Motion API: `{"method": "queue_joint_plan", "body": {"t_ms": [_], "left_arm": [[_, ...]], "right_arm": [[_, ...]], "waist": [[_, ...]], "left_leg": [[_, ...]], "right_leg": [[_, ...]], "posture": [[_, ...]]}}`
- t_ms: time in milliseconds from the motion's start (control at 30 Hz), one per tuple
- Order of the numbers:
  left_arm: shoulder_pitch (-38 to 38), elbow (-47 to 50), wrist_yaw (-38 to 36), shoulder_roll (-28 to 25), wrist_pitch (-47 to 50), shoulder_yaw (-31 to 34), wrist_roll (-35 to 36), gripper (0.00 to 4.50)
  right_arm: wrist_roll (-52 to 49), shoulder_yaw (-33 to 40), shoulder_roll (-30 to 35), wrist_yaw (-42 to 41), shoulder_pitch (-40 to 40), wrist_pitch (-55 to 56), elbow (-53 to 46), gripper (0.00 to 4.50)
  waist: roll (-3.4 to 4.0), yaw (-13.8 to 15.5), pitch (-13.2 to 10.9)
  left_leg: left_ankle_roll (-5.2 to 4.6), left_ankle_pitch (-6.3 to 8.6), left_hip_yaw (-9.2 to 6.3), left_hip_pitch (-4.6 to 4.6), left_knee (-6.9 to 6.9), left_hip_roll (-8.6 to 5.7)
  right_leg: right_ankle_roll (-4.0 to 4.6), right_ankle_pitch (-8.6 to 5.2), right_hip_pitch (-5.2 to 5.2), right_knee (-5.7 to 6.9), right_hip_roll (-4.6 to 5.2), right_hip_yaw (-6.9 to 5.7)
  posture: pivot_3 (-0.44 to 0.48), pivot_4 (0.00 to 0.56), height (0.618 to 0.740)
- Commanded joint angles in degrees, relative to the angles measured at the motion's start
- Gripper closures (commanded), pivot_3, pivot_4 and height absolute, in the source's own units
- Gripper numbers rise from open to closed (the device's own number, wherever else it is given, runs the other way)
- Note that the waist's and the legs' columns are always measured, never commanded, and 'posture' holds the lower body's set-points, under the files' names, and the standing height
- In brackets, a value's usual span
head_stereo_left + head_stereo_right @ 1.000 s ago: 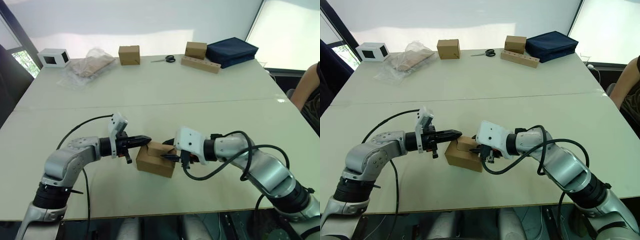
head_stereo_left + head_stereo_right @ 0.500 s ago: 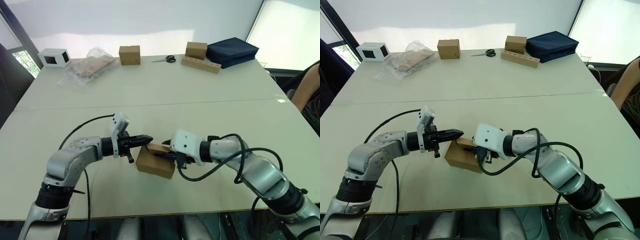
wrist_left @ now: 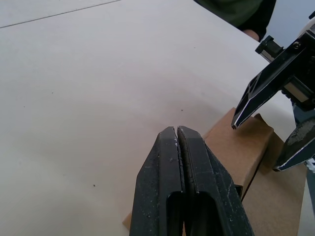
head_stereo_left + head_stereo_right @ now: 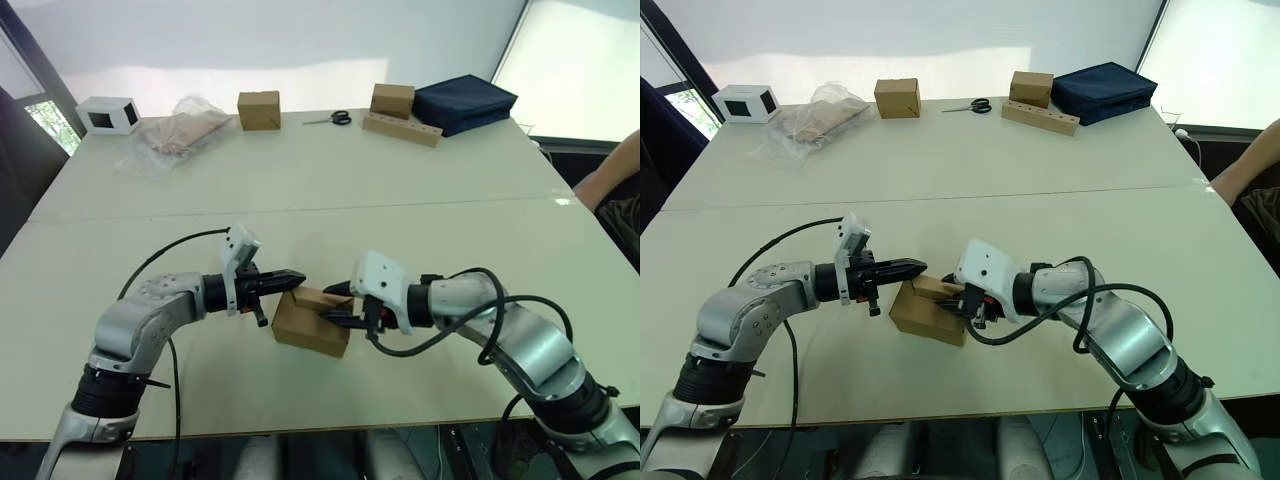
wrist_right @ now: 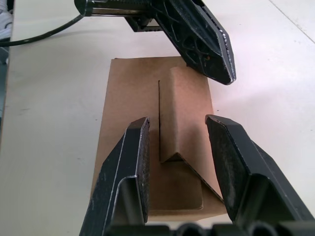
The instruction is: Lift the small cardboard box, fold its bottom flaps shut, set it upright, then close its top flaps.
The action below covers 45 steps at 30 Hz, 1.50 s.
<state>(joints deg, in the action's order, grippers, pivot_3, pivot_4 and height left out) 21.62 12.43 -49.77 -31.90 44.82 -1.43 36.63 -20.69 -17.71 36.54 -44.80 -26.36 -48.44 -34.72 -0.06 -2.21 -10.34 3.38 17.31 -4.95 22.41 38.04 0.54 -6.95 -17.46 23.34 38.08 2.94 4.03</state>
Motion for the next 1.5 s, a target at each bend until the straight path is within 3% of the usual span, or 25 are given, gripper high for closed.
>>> {"method": "queue_joint_plan", "body": {"t_ms": [33,467,733,1033,1267,1500], "left_arm": [[-0.58,1.41,-0.36,-0.67,-0.68,-0.39,-0.66,4.5],[-0.36,0.44,-1.48,-1.13,-1.93,-0.83,-2.06,4.5],[-1.01,2.41,-4.55,-4.19,-2.58,-1.4,-2.88,4.5],[-2.15,5.55,-7.83,-8.0,-2.85,-2.12,-2.16,4.5],[-2.09,6.67,-7.53,-7.95,-4.17,-2.47,-2.97,4.5],[-2.27,7.27,-8.22,-8.47,-4.74,-3.41,-4.1,4.5]], "right_arm": [[-1.88,1.87,-1.12,0.25,0.18,0.28,-1.3,2.69],[-7.07,1.82,-4.42,1.94,0.51,-6.02,-0.63,2.69],[-9.24,1.68,-5.57,3.81,1.5,-9.82,-0.2,2.69],[-8.92,0.71,-5.5,4.59,1.22,-9.28,0.7,2.69],[-11.47,6.28,-6.06,3.55,3.16,-4.35,-0.54,2.69],[-11.61,7.14,-3.32,3.02,6.95,-3.28,-0.93,2.69]], "waist": [[0.0,-0.02,0.0],[0.0,-0.05,0.0],[0.0,-0.1,0.0],[0.0,-0.12,0.0],[0.0,-0.08,0.0],[0.0,-0.11,0.0]], "left_leg": [[0.0,0.0,0.0,0.0,0.0,0.0],[0.0,0.0,0.0,0.0,0.0,0.0],[0.0,0.0,0.0,0.0,0.0,0.0],[-0.01,0.01,0.0,0.0,-0.01,0.0],[-0.02,0.01,0.0,0.0,-0.01,0.0],[-0.02,0.01,0.01,0.0,-0.01,0.0]], "right_leg": [[0.0,0.0,0.0,0.0,0.0,0.0],[0.0,0.0,0.0,0.0,0.0,0.0],[0.0,0.0,0.0,0.0,-0.01,0.0],[0.0,0.0,0.0,0.0,-0.01,0.0],[0.0,0.0,0.0,0.0,-0.01,0.0],[0.0,0.0,0.0,-0.01,-0.01,0.0]], "posture": [[0.0,0.15,0.74],[0.0,0.15,0.74],[0.0,0.15,0.74],[0.0,0.15,0.74],[0.0,0.15,0.74],[0.0,0.15,0.74]]}}
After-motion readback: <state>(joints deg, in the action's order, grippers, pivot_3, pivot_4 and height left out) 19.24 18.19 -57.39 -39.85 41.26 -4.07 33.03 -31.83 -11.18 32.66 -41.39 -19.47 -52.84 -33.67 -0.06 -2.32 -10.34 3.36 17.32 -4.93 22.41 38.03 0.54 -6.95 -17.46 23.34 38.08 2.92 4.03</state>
